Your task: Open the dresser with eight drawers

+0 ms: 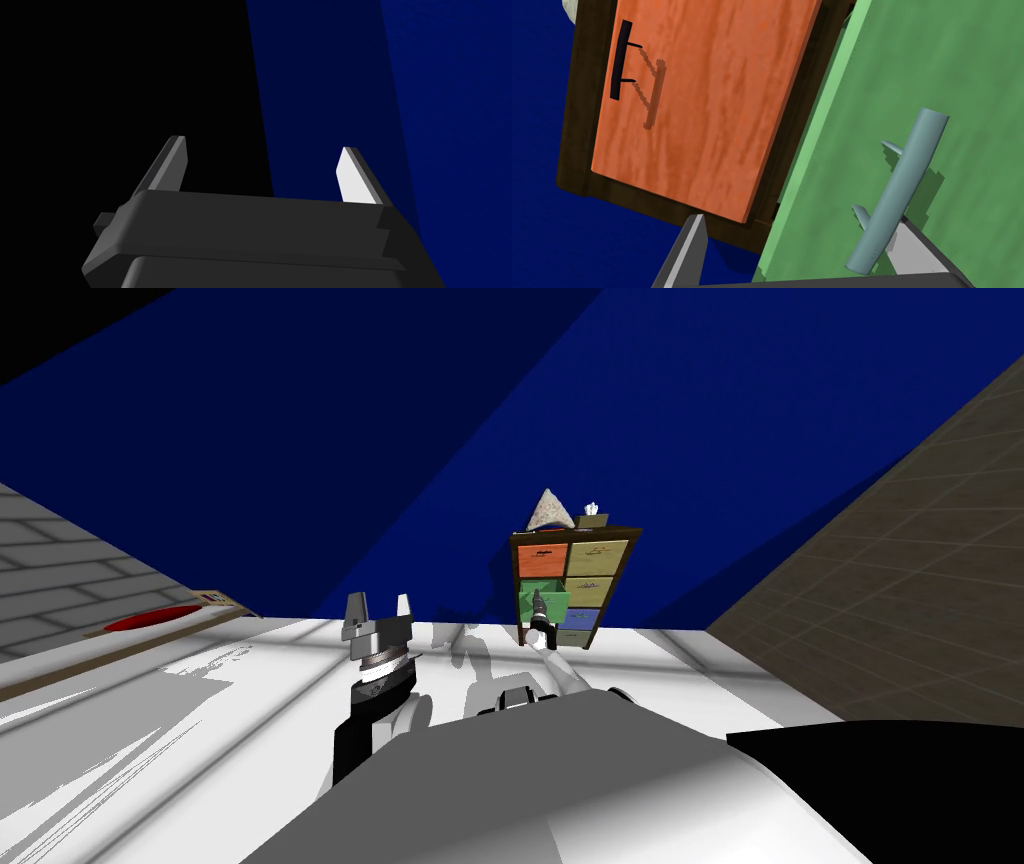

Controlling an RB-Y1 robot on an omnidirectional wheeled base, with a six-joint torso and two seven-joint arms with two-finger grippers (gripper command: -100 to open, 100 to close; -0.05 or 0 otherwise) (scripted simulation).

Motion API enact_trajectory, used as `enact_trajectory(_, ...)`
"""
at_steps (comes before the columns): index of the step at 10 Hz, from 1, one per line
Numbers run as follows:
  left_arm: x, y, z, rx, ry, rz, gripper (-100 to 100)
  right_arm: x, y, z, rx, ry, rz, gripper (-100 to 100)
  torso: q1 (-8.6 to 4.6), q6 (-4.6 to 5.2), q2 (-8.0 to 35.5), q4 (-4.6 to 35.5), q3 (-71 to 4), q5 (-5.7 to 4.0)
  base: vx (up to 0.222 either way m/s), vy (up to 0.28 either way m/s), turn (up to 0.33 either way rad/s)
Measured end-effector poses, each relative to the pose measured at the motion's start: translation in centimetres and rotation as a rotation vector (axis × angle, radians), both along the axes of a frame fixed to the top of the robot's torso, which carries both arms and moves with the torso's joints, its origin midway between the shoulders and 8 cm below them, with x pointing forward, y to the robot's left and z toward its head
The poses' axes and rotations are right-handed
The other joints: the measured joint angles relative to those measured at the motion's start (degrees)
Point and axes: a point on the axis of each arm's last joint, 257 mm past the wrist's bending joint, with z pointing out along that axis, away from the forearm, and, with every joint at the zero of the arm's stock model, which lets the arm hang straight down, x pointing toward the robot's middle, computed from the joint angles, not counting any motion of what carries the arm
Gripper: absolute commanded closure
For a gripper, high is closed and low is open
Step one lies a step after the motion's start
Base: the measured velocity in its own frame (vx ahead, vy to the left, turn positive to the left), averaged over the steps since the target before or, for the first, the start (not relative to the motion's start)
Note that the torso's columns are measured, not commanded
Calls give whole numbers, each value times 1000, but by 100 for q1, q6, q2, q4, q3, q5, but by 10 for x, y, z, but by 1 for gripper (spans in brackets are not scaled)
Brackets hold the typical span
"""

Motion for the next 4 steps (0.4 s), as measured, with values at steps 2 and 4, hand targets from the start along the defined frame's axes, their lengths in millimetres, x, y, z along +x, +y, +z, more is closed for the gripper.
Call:
enact_trajectory(2, 0, 0, 0, 0, 0, 0, 0, 0, 0, 0, 0, 0, 0, 0, 0, 0, 2, -3, 1, -2, 0, 0, 0)
enact_trajectory(4, 0, 0, 0, 0, 0, 0, 0, 0, 0, 0, 0, 1, 0, 0, 0, 0, 2, -4, 2, -2, 0, 0, 0)
